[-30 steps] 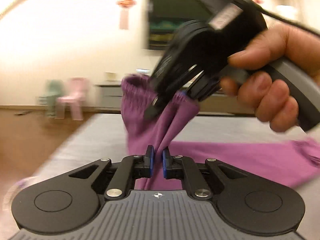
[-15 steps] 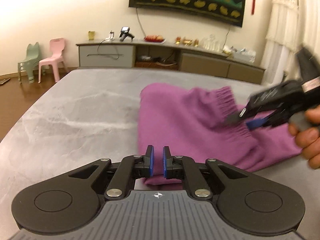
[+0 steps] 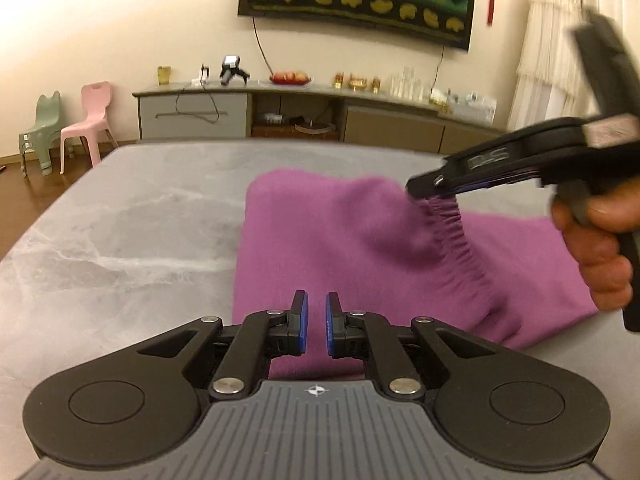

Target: Fold clothes

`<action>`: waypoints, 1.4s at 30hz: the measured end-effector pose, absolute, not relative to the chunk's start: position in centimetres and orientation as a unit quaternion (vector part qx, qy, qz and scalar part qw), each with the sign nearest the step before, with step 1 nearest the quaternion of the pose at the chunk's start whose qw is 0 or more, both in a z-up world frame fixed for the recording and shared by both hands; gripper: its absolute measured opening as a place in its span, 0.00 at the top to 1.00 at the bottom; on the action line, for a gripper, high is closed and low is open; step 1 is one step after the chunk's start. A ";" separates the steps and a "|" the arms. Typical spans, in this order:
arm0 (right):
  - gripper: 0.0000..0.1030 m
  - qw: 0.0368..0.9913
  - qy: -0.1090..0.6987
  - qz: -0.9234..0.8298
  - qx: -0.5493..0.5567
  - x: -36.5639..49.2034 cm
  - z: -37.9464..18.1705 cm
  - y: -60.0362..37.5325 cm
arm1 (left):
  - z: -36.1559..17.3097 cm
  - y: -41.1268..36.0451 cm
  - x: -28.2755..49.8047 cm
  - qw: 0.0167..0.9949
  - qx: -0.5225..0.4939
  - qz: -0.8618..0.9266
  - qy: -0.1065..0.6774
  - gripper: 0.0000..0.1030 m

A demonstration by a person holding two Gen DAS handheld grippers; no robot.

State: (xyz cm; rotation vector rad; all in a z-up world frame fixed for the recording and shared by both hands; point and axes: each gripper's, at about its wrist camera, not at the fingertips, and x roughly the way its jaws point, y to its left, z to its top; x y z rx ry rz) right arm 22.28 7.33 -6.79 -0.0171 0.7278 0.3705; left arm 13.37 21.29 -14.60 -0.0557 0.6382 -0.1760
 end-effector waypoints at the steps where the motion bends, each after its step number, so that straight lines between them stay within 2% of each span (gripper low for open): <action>1: 0.77 0.911 0.377 0.166 -0.016 23.5 -7.9 7.4 | -14.7 21.3 13.5 0.945 -0.030 -0.088 0.315 0.92; 3: 0.78 0.904 0.407 0.133 -0.018 25.3 -10.1 6.5 | -14.8 21.2 13.7 0.943 -0.034 -0.092 0.318 0.91; 8: 0.74 0.902 0.418 0.107 -0.026 25.4 -9.3 6.2 | -15.1 21.0 14.2 0.939 -0.046 -0.100 0.326 0.91; 12: 0.74 0.911 0.382 0.151 -0.023 21.8 -7.1 7.4 | -14.9 21.0 14.1 0.937 -0.059 -0.106 0.328 0.91; 14: 0.74 0.893 0.417 0.160 -0.051 20.1 -8.8 7.7 | -15.4 20.9 14.4 0.929 -0.066 -0.101 0.350 0.91; 16: 0.60 0.885 0.434 0.147 -0.085 19.6 -10.7 8.1 | -15.6 20.8 14.4 0.928 -0.066 -0.097 0.353 0.91; 17: 0.59 0.889 0.427 0.140 -0.090 19.4 -10.8 8.0 | -15.5 20.7 14.4 0.928 -0.065 -0.095 0.354 0.91; 19: 0.68 0.887 0.435 0.142 -0.063 20.6 -9.0 8.6 | -15.6 20.7 14.5 0.927 -0.070 -0.094 0.356 0.91; 23: 0.69 0.900 0.385 0.181 -0.093 23.4 -5.5 13.9 | -15.6 20.8 14.6 0.926 -0.077 -0.094 0.358 0.91; 27: 0.69 0.885 0.423 0.166 -0.104 28.9 -8.9 17.2 | -15.6 20.6 14.3 0.928 -0.069 -0.097 0.354 0.91; 29: 0.66 0.883 0.436 0.154 -0.076 30.2 -10.9 16.5 | -15.6 20.9 14.2 0.927 -0.070 -0.103 0.353 0.91; 32: 0.66 0.881 0.442 0.165 -0.033 28.3 -9.7 13.8 | -15.5 21.2 14.4 0.924 -0.082 -0.105 0.357 0.91; 35: 0.66 0.900 0.398 0.176 -0.024 23.0 -7.7 9.8 | -15.3 21.1 14.6 0.923 -0.085 -0.101 0.362 0.91; 38: 0.66 0.896 0.414 0.158 -0.035 19.7 -10.1 6.1 | -15.0 20.4 15.0 0.923 -0.074 -0.090 0.366 0.91; 39: 0.56 0.892 0.423 0.152 -0.046 19.4 -11.6 5.3 | -14.8 20.1 15.1 0.924 -0.070 -0.086 0.367 0.91; 40: 0.40 0.895 0.416 0.153 -0.039 18.9 -11.6 4.2 | -14.6 19.8 15.0 0.925 -0.068 -0.080 0.366 0.91; 42: 0.48 0.905 0.394 0.159 -0.024 17.6 -10.4 2.2 | -13.5 19.1 14.5 0.930 -0.070 -0.074 0.354 0.91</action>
